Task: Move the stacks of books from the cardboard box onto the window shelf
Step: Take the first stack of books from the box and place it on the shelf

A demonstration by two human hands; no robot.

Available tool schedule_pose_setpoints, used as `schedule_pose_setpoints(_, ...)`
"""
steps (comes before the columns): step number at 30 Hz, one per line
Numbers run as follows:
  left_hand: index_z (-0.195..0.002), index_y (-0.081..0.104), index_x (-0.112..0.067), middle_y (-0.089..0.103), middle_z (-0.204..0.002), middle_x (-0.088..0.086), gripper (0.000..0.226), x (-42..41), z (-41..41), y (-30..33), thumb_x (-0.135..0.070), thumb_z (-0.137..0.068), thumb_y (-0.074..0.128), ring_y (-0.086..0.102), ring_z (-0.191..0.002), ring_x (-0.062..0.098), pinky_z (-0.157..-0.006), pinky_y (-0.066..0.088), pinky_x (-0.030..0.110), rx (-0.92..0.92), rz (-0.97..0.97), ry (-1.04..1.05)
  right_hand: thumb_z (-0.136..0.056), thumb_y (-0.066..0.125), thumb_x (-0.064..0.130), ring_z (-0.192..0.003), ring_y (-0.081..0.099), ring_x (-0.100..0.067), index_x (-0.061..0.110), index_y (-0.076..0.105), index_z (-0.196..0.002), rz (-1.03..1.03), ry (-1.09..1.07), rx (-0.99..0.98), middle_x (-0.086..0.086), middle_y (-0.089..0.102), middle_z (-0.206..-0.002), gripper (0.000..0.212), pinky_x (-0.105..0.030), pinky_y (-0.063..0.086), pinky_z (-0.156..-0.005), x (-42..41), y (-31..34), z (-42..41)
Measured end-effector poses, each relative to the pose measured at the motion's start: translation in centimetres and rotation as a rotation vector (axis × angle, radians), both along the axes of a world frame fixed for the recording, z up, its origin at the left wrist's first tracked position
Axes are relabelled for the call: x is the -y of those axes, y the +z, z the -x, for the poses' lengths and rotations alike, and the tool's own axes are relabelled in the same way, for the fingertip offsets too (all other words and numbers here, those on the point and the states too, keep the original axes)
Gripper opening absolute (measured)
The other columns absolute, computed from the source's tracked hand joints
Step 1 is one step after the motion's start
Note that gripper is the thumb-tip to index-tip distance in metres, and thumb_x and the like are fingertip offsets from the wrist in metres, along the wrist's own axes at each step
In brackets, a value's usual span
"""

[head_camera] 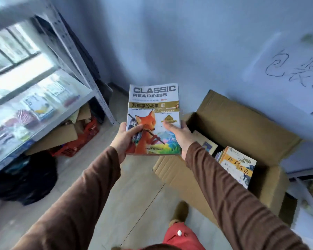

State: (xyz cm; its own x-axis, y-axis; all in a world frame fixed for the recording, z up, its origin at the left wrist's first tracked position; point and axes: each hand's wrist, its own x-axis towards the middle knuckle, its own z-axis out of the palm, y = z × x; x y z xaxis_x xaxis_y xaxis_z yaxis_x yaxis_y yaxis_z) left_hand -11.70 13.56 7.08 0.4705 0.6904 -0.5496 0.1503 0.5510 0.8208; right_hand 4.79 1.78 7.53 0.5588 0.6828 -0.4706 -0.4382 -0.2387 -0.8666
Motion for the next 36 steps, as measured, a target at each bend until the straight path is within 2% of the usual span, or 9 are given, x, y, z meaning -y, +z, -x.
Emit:
schedule_pose_setpoints(3, -0.127, 0.05, -0.017, 0.075, -0.116, 0.011, 0.048, -2.2, 9.0, 2.8, -0.025, -0.088, 0.076, 0.077, -0.084, 0.024, -0.075, 0.064, 0.047, 0.06, -0.043, 0.092, -0.075, 0.084, 0.033, -0.1, 0.073, -0.014, 0.012, 0.061, -0.126, -0.053, 0.096, 0.064, -0.003, 0.074, -0.114, 0.06, -0.02, 0.055, -0.073, -3.7, 2.8, 7.8)
schedule_pose_setpoints(6, -0.128, 0.051, -0.019, 0.076, -0.112, 0.012, 0.054, -4.0, 18.6, 5.4, -0.03, -0.083, 0.08, 0.078, -0.082, 0.026, -0.07, 0.063, 0.046, 0.098, -0.057, 0.178, -0.071, 0.087, 0.038, -0.083, 0.076, -0.007, 0.01, 0.067, -0.121, -0.087, 0.183, 0.103, 0.001, 0.077, -0.104, 0.061, -0.014, 0.055, -0.06, -7.0, 5.2, 16.3)
schedule_pose_setpoints(11, -0.135, 0.05, -0.019, 0.073, -0.118, 0.021, 0.065, -6.1, 33.3, 8.6, -0.029, -0.079, 0.081, 0.077, -0.086, 0.036, -0.07, 0.061, 0.052, 0.148, -0.106, 0.33, -0.07, 0.088, 0.031, -0.101, 0.073, -0.03, 0.012, 0.062, -0.124, -0.158, 0.339, 0.052, -0.01, 0.075, -0.113, 0.064, -0.044, 0.059, -0.089, -12.5, 7.9, 29.9)
schedule_pose_setpoints(15, -0.128, 0.05, -0.018, 0.074, -0.115, 0.022, 0.063, -8.2, 43.0, 10.3, -0.029, -0.076, 0.084, 0.077, -0.086, 0.038, -0.071, 0.061, 0.058, 0.144, -0.145, 0.508, -0.077, 0.083, 0.019, -0.098, 0.074, -0.028, 0.011, 0.064, -0.12, -0.22, 0.482, -0.002, -0.008, 0.078, -0.105, 0.047, -0.038, 0.06, -0.086, -17.7, 9.9, 39.3)
schedule_pose_setpoints(19, -0.129, 0.048, -0.014, 0.073, -0.114, 0.022, 0.058, -11.6, 51.5, 12.0, -0.028, -0.083, 0.081, 0.078, -0.076, 0.031, -0.059, 0.061, 0.039, 0.101, -0.211, 0.647, -0.08, 0.081, 0.018, -0.098, 0.074, -0.023, 0.013, 0.064, -0.119, -0.264, 0.638, 0.01, -0.007, 0.077, -0.109, 0.043, -0.036, 0.06, -0.086, -23.8, 11.7, 47.8)
schedule_pose_setpoints(22, -0.126, 0.049, -0.015, 0.073, -0.112, 0.021, 0.055, -14.4, 57.6, 13.5, -0.028, -0.083, 0.081, 0.078, -0.078, 0.032, -0.061, 0.062, 0.041, 0.059, -0.239, 0.752, -0.082, 0.078, 0.013, -0.08, 0.076, -0.012, 0.013, 0.064, -0.112, -0.298, 0.732, -0.002, -0.005, 0.077, -0.101, 0.033, -0.024, 0.06, -0.066, -28.6, 12.9, 54.3)
schedule_pose_setpoints(24, -0.123, 0.049, -0.015, 0.074, -0.109, 0.019, 0.054, -15.8, 61.8, 14.7, -0.029, -0.082, 0.082, 0.078, -0.074, 0.029, -0.058, 0.061, 0.038, 0.019, -0.26, 0.823, -0.084, 0.076, 0.011, -0.074, 0.075, -0.01, 0.009, 0.062, -0.116, -0.311, 0.794, -0.021, -0.004, 0.076, -0.098, 0.035, -0.021, 0.059, -0.061, -31.4, 13.6, 58.6)
schedule_pose_setpoints(30, -0.128, 0.05, -0.016, 0.076, -0.111, 0.019, 0.056, -18.6, 74.7, 17.3, -0.029, -0.083, 0.081, 0.078, -0.081, 0.03, -0.06, 0.062, 0.041, 0.013, -0.348, 0.987, -0.083, 0.077, 0.02, -0.102, 0.073, -0.03, 0.01, 0.056, -0.127, -0.377, 1.008, -0.082, -0.011, 0.074, -0.114, 0.05, -0.041, 0.059, -0.088, -37.5, 16.3, 72.6)
schedule_pose_setpoints(36, -0.119, 0.051, -0.023, 0.077, -0.107, 0.014, 0.048, -20.4, 88.3, 18.6, -0.03, -0.082, 0.082, 0.078, -0.082, 0.031, -0.061, 0.062, 0.041, 0.019, -0.411, 1.048, -0.085, 0.076, 0.016, -0.091, 0.074, -0.026, 0.008, 0.055, -0.126, -0.43, 1.08, -0.122, -0.016, 0.073, -0.115, 0.046, -0.036, 0.062, -0.079, -40.8, 17.8, 86.4)
